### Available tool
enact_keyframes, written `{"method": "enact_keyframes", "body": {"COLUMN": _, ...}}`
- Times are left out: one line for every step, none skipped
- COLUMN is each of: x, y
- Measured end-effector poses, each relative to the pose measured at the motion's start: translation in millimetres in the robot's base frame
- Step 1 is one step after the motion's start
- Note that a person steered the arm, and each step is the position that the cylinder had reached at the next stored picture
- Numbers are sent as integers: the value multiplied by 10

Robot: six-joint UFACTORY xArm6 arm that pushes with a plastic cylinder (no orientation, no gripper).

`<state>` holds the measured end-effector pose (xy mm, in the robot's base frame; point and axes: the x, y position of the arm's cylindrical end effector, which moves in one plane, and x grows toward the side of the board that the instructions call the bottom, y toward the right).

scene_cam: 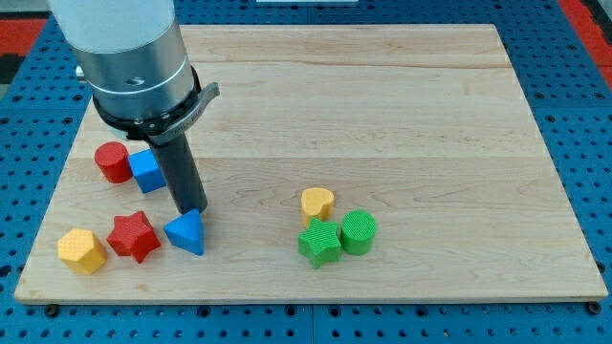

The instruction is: Slightly move down the red star

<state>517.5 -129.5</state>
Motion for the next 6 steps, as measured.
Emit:
{"method": "enact_keyframes", "body": {"x": -2, "y": -23}}
{"method": "enact_keyframes", "body": {"x": -67, "y": -342}}
{"method": "enact_keyframes", "body": {"x": -67, "y": -636}}
{"method": "enact_keyframes", "body": {"x": -67, "y": -976}}
{"method": "enact_keyframes", "body": {"x": -67, "y": -1067}}
{"method": "enact_keyframes", "body": {"x": -67, "y": -971}}
